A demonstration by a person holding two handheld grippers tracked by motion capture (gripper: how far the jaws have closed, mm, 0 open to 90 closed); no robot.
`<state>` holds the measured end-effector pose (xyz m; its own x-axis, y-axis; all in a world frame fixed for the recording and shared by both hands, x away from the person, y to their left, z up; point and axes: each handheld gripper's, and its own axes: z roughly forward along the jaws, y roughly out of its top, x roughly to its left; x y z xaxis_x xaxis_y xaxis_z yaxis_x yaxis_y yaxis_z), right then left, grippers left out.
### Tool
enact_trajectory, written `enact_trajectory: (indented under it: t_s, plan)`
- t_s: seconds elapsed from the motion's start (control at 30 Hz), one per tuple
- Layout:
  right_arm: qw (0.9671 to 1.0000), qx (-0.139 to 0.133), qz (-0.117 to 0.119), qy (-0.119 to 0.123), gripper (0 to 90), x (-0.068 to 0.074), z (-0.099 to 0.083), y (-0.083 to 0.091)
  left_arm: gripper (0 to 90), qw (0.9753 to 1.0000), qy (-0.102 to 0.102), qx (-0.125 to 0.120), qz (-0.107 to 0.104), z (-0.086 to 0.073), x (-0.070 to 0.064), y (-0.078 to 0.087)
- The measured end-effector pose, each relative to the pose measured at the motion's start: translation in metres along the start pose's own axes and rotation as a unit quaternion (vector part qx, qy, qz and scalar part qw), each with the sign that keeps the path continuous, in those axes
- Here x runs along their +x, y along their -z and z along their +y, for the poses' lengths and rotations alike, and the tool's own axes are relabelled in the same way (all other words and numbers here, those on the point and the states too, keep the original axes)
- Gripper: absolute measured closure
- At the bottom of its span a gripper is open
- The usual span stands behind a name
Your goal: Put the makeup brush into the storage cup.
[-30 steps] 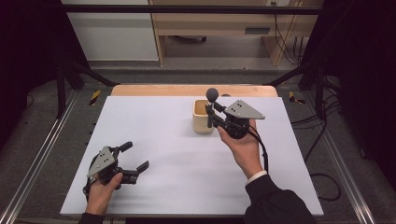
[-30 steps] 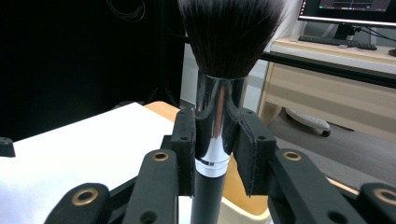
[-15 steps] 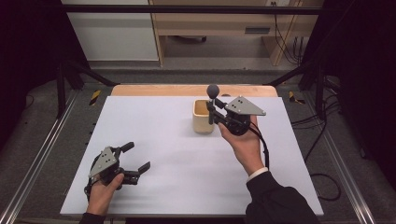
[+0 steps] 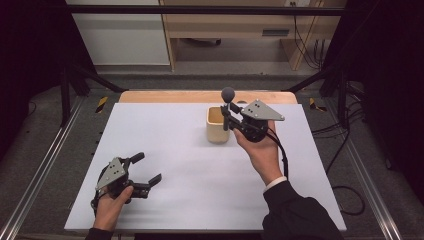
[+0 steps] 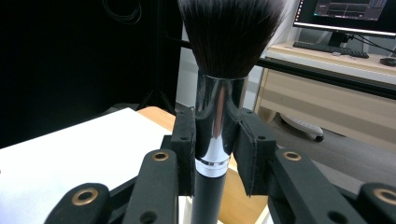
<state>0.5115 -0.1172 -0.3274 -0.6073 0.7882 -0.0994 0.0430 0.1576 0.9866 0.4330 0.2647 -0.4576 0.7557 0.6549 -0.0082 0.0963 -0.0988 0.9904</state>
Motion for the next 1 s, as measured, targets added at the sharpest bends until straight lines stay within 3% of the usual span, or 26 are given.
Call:
enact_trajectory:
  t_s: [0.37,1.0]
  plan:
    - [0.9996,-0.008,-0.012,-0.024,70.8,-0.008,-0.004,-0.019,1.0,1.0,0.001,-0.003,0.0,0.0,0.0,0.001]
    - [0.9989,-0.014,-0.039,-0.024,70.9,-0.02,-0.011,-0.033,1.0,1.0,0.0,0.0,-0.006,-0.001,-0.002,-0.002]
